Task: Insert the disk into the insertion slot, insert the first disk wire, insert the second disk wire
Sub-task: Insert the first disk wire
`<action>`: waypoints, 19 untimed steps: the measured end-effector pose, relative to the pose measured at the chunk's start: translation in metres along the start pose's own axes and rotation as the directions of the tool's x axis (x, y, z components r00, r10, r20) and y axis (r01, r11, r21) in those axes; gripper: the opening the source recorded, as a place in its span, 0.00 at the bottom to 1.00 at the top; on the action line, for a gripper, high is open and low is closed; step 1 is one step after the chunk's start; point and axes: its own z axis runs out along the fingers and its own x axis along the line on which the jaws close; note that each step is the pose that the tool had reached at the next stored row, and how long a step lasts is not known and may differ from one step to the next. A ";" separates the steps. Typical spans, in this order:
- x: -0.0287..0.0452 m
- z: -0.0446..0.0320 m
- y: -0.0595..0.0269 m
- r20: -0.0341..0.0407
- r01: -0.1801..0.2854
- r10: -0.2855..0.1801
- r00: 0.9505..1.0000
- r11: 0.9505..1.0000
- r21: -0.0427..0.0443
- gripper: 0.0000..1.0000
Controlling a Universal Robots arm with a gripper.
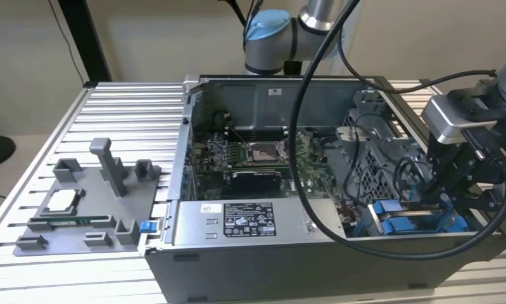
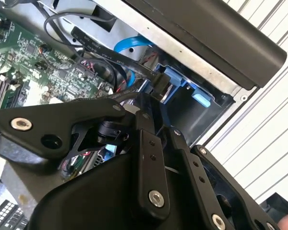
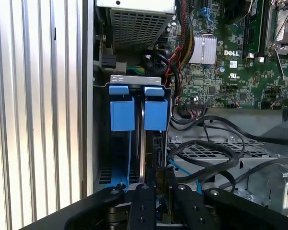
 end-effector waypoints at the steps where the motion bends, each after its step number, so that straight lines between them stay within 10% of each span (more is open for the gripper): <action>1: 0.0000 0.0001 0.0000 0.000 0.000 0.000 1.000 1.000 0.002 0.00; 10: -0.0007 0.0029 0.0001 0.000 -0.021 0.021 1.000 0.999 0.037 0.00; 19: -0.0029 0.0043 0.0021 -0.002 -0.077 0.077 0.997 0.996 0.048 0.00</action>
